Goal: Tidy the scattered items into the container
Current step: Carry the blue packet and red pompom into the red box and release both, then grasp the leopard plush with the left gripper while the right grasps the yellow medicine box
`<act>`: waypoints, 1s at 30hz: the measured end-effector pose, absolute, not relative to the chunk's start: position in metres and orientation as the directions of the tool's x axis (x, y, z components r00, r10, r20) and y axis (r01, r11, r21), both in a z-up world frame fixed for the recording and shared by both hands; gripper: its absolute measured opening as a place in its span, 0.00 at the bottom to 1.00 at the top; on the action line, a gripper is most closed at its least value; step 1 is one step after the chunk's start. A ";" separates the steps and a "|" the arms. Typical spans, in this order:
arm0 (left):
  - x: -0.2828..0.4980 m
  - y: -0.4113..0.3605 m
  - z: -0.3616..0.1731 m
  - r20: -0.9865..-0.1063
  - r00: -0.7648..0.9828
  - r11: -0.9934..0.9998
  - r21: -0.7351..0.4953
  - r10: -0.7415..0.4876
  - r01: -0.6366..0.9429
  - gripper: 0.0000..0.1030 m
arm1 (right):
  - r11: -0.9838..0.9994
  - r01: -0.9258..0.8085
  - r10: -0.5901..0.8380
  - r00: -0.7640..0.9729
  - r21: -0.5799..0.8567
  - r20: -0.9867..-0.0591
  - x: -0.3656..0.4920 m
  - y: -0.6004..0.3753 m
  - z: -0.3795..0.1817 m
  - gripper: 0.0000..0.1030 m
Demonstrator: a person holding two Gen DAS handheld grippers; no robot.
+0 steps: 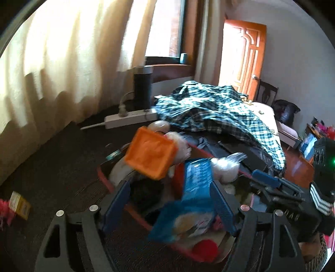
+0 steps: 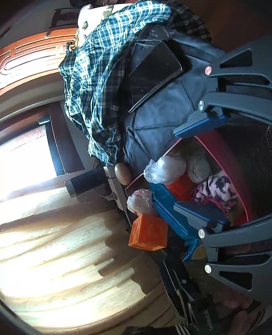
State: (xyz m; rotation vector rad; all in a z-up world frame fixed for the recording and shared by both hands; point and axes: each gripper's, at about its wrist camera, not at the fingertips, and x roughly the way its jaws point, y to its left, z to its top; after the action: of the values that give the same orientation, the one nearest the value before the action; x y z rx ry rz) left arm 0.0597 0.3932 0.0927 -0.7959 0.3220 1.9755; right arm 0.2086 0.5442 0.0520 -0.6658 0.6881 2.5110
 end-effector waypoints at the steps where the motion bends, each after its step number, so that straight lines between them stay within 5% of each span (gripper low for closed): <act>1: 0.056 0.387 0.092 -0.655 -0.344 -0.529 -0.102 0.673 -0.842 0.78 | -0.773 -0.532 0.289 -0.781 0.347 -0.553 0.208 0.544 0.051 0.65; 10: 0.015 0.311 0.082 -0.672 -0.429 -0.685 -0.162 0.603 -0.710 0.78 | -0.794 -0.489 0.250 -0.804 0.361 -0.539 0.196 0.519 0.061 0.65; 15: -0.006 0.266 0.079 -0.665 -0.507 -0.771 -0.169 0.549 -0.614 0.95 | -0.843 -0.420 0.205 -0.829 0.336 -0.520 0.176 0.486 0.074 0.65; 30: -0.095 0.097 0.054 -0.702 -0.649 -0.956 -0.215 0.294 -0.200 0.95 | -0.947 -0.180 0.005 -0.835 0.265 -0.551 0.093 0.380 0.084 0.70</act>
State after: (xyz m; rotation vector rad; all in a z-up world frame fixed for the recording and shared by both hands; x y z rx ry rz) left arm -0.0952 0.0971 0.0540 -1.1470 -0.1717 2.6237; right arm 0.0933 0.3797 0.0836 -0.8631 0.4712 2.8806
